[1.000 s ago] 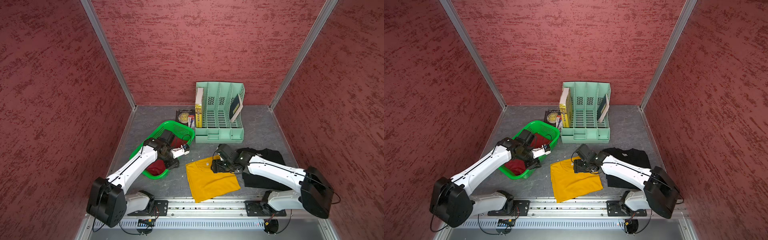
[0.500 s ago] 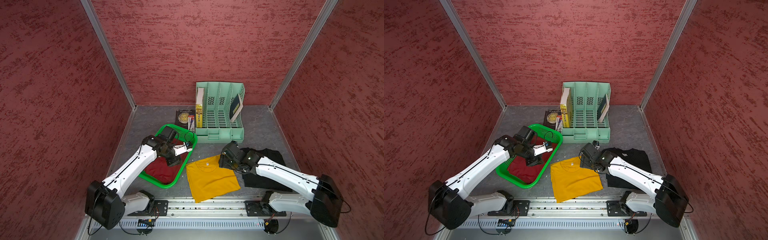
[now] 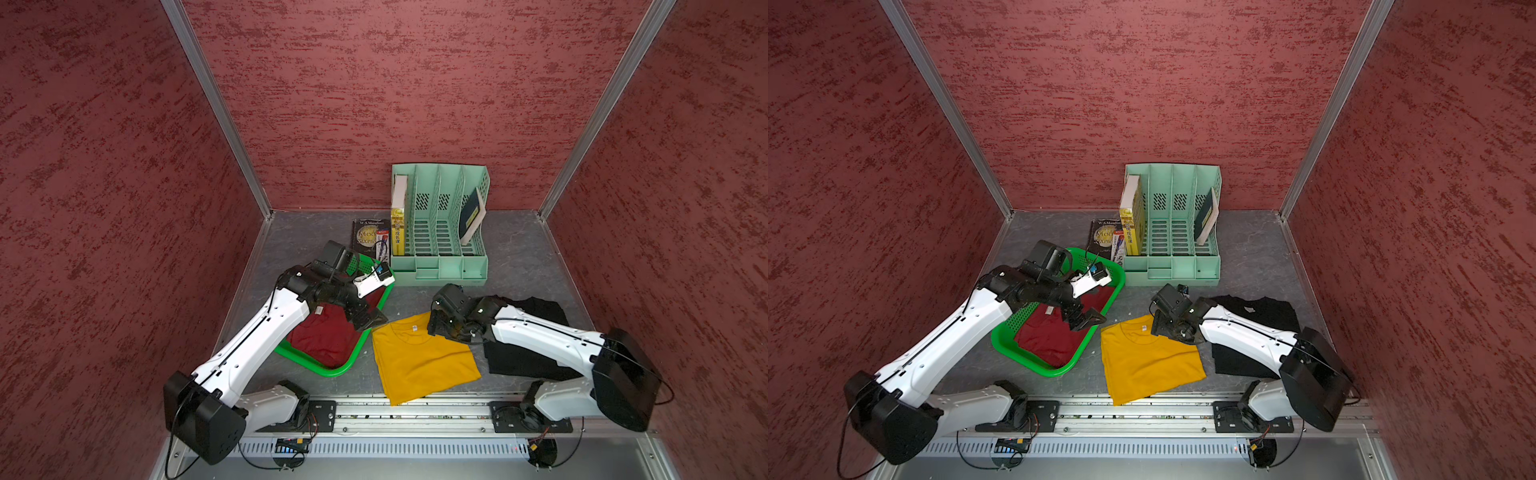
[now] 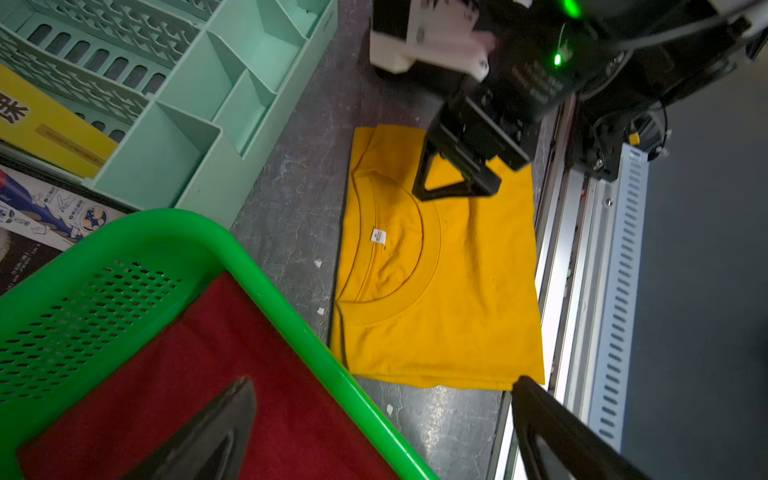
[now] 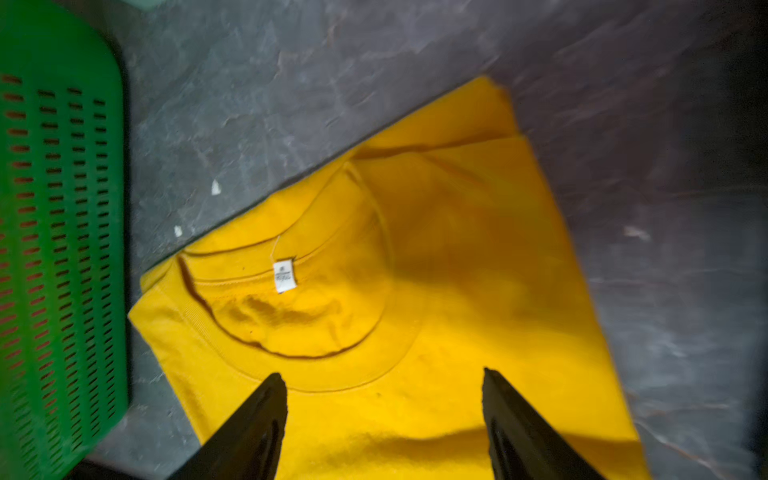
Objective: Put the folded t-shirts into the basket
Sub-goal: Move the T-shirt to the center of the board.
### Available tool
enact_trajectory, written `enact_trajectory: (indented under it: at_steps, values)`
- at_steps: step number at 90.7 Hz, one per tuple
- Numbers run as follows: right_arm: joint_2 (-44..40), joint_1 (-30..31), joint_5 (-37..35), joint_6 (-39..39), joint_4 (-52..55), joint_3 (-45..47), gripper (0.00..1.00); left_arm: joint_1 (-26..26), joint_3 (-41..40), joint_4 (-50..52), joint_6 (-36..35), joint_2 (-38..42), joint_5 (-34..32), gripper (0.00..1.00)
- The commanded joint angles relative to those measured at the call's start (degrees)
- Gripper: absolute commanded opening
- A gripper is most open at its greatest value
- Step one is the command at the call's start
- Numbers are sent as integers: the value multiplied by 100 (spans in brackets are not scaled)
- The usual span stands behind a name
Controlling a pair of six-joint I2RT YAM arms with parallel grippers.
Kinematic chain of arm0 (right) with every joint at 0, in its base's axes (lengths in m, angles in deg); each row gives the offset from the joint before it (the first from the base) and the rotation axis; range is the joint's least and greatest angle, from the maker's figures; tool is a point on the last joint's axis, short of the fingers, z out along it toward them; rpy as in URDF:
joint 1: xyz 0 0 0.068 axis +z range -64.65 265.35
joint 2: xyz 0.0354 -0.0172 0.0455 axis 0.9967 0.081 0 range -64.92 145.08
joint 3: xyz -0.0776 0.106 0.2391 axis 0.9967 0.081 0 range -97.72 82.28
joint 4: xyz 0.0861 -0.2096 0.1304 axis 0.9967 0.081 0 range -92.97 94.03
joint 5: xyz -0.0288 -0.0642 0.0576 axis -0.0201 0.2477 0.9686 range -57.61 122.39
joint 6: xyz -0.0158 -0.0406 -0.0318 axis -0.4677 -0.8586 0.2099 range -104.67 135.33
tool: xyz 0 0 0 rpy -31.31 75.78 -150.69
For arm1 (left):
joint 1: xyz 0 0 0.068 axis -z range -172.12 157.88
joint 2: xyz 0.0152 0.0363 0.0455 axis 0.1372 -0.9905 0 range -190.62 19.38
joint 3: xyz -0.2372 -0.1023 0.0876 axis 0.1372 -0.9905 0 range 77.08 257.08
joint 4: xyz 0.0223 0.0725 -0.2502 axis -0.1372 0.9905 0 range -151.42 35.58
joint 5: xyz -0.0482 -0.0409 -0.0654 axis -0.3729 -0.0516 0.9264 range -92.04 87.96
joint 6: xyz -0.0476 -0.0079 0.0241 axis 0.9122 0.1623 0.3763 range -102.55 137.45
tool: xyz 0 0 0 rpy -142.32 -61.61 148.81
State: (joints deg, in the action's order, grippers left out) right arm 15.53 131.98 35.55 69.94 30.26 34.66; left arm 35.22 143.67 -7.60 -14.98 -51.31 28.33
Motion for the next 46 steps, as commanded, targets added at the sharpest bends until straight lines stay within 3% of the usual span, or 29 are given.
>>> enact_trajectory:
  at_steps: [1,7,15,18,21,46]
  values:
    - [164,-34,1199,-101,-890,373,74,-68,401,-639,1089,-457,112,100]
    - [242,-31,1516,-19,-1188,637,71,-207,667,-470,1304,-721,244,100]
    - [428,-43,1632,16,-1263,818,68,-524,920,-167,1179,-1006,1352,100]
    - [495,-74,1621,22,-1215,875,67,-588,910,-253,1515,-1062,1411,100]
    - [532,-124,1614,28,-1181,936,67,-547,910,-351,1775,-1102,1175,100]
    - [114,-1060,1289,-744,-375,1224,67,781,186,-815,1178,-896,14,100]
